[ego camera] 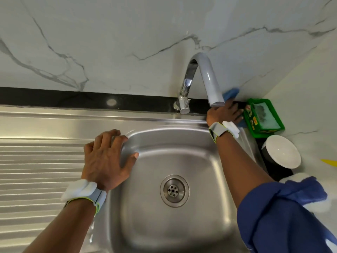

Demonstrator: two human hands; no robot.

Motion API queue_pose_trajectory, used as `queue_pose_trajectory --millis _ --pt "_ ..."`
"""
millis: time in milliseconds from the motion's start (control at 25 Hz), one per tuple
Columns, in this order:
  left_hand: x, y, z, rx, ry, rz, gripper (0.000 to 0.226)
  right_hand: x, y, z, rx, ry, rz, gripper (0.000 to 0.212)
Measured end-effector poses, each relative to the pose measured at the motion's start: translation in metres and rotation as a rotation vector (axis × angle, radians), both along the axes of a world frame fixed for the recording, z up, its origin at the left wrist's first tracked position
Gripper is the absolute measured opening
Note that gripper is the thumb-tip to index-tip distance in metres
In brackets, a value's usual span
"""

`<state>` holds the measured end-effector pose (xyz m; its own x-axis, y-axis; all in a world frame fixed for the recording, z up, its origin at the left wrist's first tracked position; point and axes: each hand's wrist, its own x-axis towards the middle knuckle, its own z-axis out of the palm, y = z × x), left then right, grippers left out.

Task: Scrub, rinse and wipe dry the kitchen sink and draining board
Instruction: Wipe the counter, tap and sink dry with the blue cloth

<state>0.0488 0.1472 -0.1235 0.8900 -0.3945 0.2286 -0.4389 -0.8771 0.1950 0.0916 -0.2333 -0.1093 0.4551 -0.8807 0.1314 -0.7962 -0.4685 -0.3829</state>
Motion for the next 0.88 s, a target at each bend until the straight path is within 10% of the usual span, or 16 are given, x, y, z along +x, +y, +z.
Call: queue_pose_trajectory --millis 320,640,880 --pt "0.001 -0.002 0.001 0.028 0.002 0.003 0.057 -0.012 0.052 -0.013 -0.229 0.049 0.836 0.048" --pt "0.001 0.001 0.0 0.014 0.022 0.012 0.056 -0.014 0.025 -0.019 -0.08 0.111 0.271 0.047" --pt "0.002 -0.001 -0.001 0.011 0.018 0.016 0.05 -0.023 -0.007 -0.029 -0.338 0.095 0.79 0.055"
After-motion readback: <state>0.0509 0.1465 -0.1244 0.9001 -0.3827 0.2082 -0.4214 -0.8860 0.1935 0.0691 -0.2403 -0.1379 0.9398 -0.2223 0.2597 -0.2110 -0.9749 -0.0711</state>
